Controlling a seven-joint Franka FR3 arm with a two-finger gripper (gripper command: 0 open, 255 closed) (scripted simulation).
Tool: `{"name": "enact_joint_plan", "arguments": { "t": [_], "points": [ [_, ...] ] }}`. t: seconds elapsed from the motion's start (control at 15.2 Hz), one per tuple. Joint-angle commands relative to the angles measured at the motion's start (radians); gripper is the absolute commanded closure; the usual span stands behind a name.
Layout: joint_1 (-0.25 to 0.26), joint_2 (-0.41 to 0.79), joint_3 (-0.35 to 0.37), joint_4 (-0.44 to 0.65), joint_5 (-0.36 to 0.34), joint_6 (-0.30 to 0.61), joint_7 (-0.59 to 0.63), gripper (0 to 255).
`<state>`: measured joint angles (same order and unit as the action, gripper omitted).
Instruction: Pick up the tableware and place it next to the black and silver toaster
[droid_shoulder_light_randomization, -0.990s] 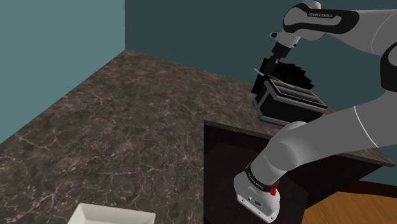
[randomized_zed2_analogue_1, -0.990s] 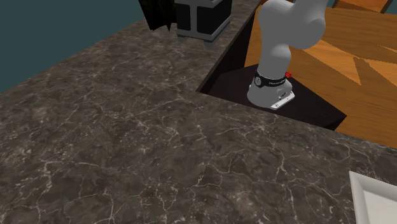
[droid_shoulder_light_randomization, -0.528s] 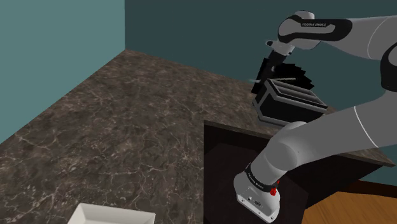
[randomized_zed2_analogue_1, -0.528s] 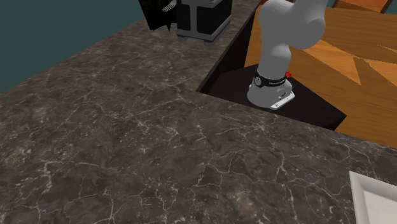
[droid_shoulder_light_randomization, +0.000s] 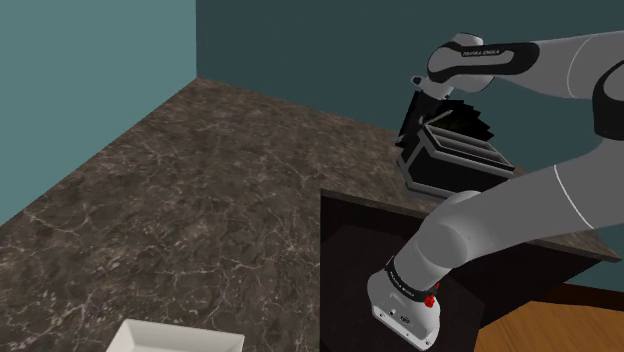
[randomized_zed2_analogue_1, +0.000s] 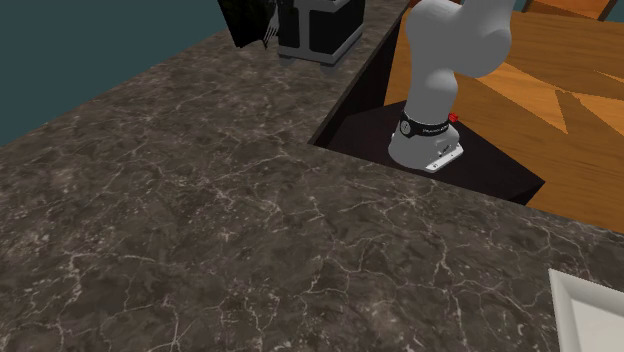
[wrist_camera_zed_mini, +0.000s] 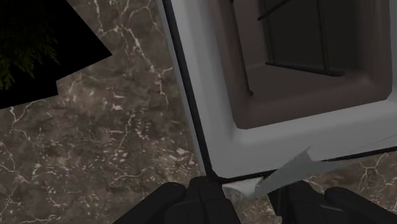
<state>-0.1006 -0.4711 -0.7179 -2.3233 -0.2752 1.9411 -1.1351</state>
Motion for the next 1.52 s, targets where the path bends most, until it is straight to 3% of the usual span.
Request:
{"name": "enact_joint_plan", "arguments": {
  "t": [0.0,0.86,1.45],
  "points": [
    [0.000,0.006,-0.007,-0.021,-0.002,0.027,0.000,255],
    [0.016,0.089,-0.076,-0.138,0.006,0.222,-0.027,255],
    [0.036,0.188,-0.125,-0.200,0.053,0.370,-0.075,255]
  ]
}}
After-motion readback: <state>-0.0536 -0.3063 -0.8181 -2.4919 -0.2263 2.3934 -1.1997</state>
